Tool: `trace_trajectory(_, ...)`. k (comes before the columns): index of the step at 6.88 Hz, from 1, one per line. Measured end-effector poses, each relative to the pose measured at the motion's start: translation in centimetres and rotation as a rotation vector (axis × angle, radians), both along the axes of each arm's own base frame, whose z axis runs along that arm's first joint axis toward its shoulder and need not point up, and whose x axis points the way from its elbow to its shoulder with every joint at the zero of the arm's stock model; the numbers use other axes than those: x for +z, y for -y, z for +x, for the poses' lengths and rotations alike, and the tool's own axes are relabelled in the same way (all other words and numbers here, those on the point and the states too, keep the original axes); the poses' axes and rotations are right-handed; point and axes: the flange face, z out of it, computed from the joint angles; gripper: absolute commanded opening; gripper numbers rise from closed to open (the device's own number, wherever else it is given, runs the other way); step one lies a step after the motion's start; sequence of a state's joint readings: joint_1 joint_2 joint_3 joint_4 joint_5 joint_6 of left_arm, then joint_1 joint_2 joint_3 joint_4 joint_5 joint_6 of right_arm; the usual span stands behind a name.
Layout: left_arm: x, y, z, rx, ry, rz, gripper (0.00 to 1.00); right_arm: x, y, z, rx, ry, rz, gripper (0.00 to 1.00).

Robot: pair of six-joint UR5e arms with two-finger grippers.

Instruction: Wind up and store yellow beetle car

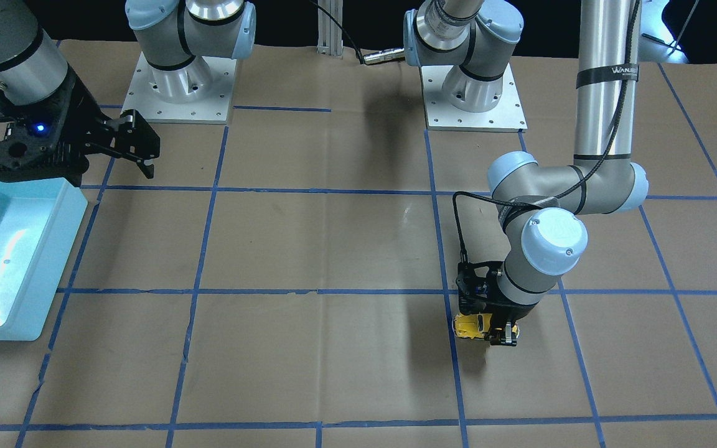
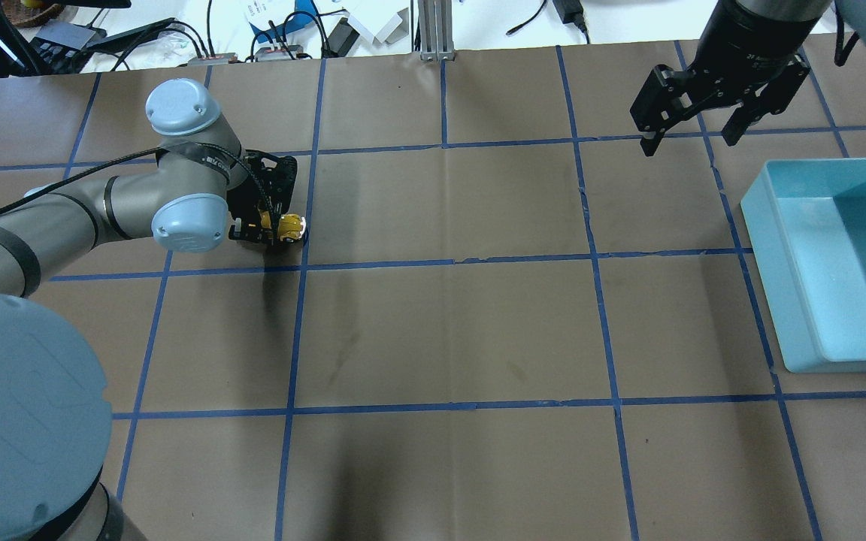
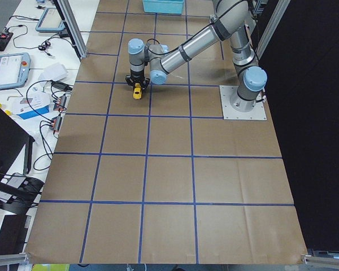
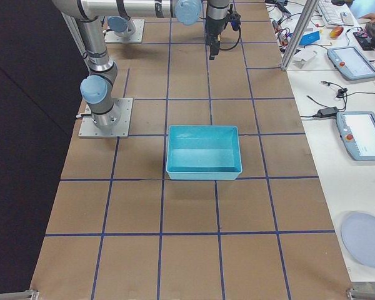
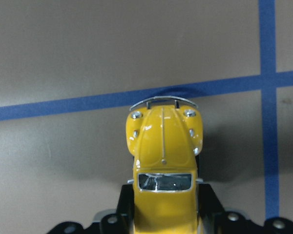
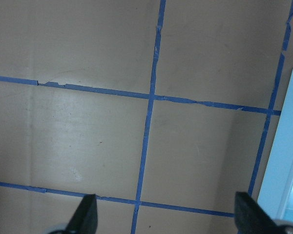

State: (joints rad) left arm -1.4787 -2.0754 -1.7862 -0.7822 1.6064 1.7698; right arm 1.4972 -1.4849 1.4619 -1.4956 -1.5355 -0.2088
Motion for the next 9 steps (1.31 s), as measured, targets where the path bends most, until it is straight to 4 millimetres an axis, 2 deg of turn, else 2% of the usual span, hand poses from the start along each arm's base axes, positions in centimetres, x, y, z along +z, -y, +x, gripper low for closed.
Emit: trace_trajectory(9, 0.03, 0.02, 0.49, 0.011, 0.015, 0.0, 0.01, -0.06, 0.04, -0.01, 0.006, 0.0, 0.001, 1.0)
